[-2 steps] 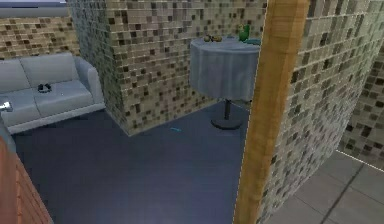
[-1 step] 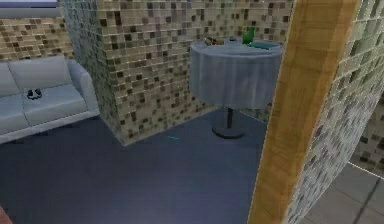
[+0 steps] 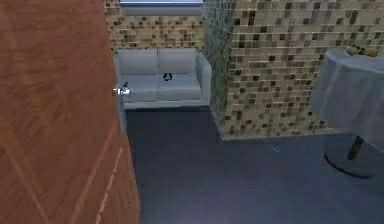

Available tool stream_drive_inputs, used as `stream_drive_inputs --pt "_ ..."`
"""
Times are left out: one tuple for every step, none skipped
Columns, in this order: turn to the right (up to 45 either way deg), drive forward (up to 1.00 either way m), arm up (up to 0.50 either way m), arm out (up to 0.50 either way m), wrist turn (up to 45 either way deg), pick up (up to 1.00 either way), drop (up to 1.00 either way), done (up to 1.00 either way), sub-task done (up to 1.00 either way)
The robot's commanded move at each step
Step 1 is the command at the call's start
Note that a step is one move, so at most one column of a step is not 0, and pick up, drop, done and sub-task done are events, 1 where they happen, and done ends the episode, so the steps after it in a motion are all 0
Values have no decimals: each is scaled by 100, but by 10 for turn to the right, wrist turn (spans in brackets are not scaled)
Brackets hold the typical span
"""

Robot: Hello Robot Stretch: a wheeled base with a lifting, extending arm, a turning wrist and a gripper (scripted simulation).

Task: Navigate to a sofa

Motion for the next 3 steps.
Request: stream_drive_inputs --pt "0 100 0 0 0 0 0 0 0" --pt "-30 0 0 0 0 0 0 0 0" --pt "0 30 0 0 0 0 0 0 0"
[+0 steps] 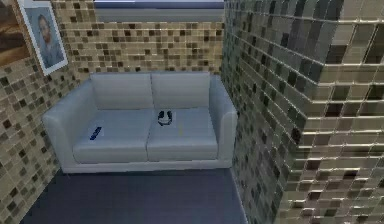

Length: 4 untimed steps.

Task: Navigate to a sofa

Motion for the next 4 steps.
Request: stream_drive_inputs --pt "-60 0 0 0 0 0 0 0 0" --pt "0 65 0 0 0 0 0 0 0" --pt "-90 0 0 0 0 0 0 0 0" --pt "0 0 0 0 0 0 0 100 0"
